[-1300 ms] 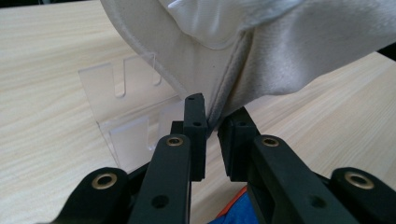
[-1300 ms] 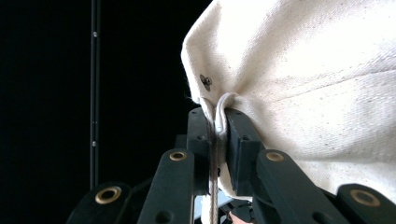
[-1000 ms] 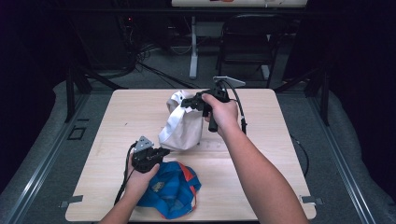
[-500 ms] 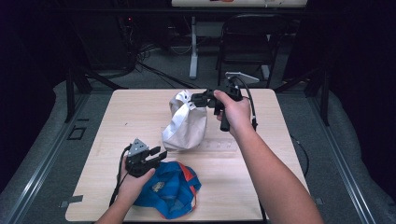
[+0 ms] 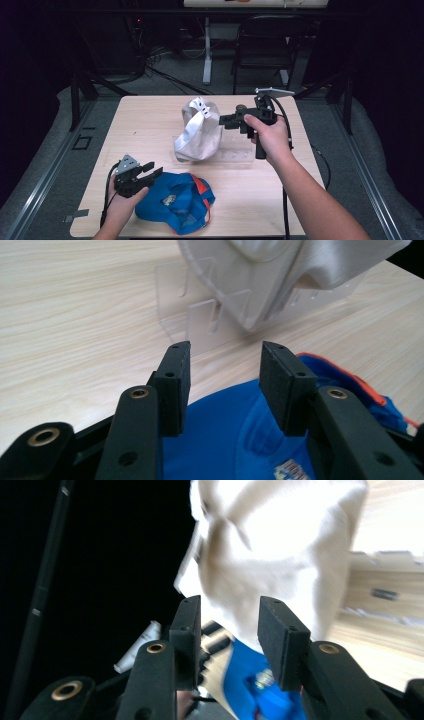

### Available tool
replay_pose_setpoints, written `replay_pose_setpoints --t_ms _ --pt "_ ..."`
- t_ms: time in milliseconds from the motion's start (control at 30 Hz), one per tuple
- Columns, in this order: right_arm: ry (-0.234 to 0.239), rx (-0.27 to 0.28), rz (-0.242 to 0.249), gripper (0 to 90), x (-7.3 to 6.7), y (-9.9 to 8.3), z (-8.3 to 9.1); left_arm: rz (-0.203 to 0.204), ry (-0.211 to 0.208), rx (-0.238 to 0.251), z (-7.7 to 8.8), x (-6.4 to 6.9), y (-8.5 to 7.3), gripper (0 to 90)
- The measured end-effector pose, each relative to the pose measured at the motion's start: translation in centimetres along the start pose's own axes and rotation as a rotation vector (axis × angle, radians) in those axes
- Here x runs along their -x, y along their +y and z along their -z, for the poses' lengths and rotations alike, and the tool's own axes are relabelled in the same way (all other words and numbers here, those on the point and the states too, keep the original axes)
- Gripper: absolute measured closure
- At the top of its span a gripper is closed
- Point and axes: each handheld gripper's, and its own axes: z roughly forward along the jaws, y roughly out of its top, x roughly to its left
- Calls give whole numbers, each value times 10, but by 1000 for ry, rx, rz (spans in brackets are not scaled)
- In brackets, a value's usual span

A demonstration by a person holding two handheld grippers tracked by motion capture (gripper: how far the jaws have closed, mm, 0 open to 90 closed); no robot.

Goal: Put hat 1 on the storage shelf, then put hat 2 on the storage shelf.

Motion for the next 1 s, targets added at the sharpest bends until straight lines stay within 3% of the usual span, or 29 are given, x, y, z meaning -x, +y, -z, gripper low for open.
replay_pose_setpoints --t_ms 133,200,433,800,1000 --pt "-14 -8 22 611 10 -16 0 15 30 -3 0 -8 -8 562" --pt "-22 -13 27 607 14 -21 -2 -2 44 -14 0 -12 -9 562" --pt "-48 -19 62 607 38 -47 -11 1 62 -26 0 -17 -15 560" --pt "-96 -57 135 595 61 -81 -28 32 66 -14 4 -24 -18 537" --pt "-113 -48 183 583 74 -104 -38 34 63 -25 5 -25 -21 540"
